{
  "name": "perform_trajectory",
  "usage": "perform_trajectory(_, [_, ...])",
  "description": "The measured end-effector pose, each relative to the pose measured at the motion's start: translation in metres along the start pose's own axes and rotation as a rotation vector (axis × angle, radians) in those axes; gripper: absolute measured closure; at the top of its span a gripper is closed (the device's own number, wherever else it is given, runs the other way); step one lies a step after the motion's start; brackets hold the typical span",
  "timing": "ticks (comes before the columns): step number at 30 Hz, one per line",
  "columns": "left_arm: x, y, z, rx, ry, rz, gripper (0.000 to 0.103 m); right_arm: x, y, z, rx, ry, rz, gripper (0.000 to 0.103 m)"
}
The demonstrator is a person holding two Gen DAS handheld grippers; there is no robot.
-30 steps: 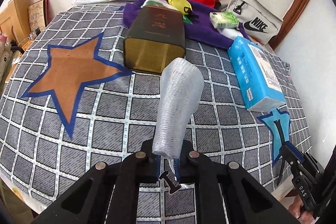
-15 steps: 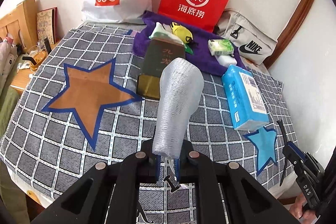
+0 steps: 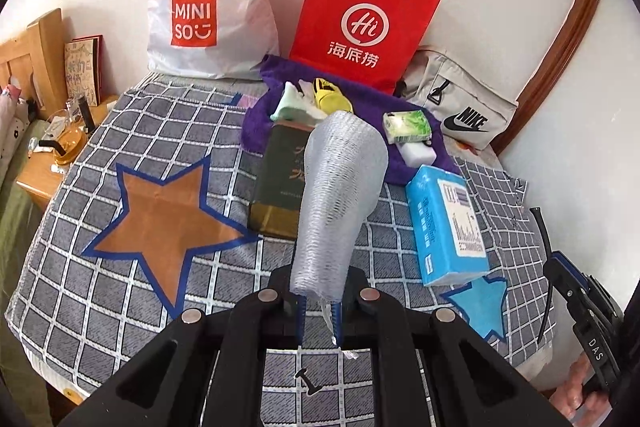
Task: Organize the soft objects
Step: 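Carry the mesh bag and black strap toward the purple towel with both tools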
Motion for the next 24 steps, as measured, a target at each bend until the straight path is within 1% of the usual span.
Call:
perform_trajectory(7, [0.001,-0.022,0.005,0.009,0.003,0.0,0.093,0.0,-0.027,0.006,0.025,-0.001,-0.016,0.082])
perform_trajectory(15, [0.003,-0.048,0.015,0.012,0.001,0.006,0.093,0.005,-0.049,0.017,0.043,0.008,-0.017,0.082])
perform_trajectory(24, [0.004,-0.076,0.034,0.012,0.004,0.013,0.093,0.02,-0.068,0.048,0.035,0.031,0.001,0.082])
Point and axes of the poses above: each gripper's, at about its wrist camera, not at the fingertips, and z roughly the way its jaws point, x to its right, y to its underside, the point moved 3 cm from there along z, roughly the way its jaws point, and after that the axes turned 6 degrees about z, right-handed, at the moved point
